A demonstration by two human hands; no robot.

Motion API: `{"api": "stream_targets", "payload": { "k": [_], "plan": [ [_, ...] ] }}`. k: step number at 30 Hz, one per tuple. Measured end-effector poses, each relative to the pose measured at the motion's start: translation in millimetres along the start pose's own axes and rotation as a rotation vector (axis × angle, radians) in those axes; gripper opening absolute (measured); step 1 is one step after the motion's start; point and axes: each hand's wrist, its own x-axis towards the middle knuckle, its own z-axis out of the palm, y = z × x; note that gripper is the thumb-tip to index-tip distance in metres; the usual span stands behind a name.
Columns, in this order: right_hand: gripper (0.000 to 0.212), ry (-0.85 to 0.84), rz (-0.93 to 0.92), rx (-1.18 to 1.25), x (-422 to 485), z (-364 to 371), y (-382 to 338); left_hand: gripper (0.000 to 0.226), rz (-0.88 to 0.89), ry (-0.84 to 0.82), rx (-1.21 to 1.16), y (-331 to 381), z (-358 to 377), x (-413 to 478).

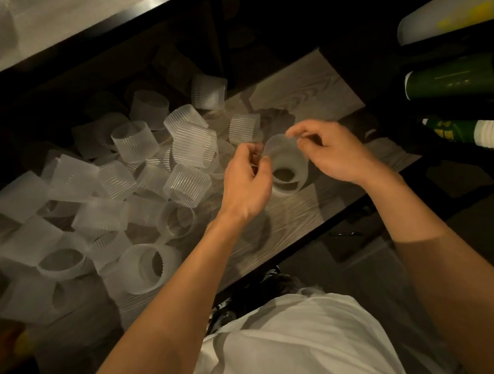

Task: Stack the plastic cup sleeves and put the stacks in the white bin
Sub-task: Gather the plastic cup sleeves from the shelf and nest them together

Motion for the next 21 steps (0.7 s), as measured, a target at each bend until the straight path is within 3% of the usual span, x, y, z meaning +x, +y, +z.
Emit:
{"api": "stream_targets", "payload": {
  "k": [4,16,21],
  "plan": [
    [0.025,-0.009,0.059,-0.026,-6,5,14,0.026,-0.046,-0.053,0.043,-12,6,0],
    [0.024,0.005,0.068,-0.059,-8,5,21,0.015,-0.043,-0.060,0.027,-15,8,2],
    [0.025,0.060,0.064,0.042,-10,8,22,0.017,-0.021,-0.008,0.001,-12,6,1]
  ]
}}
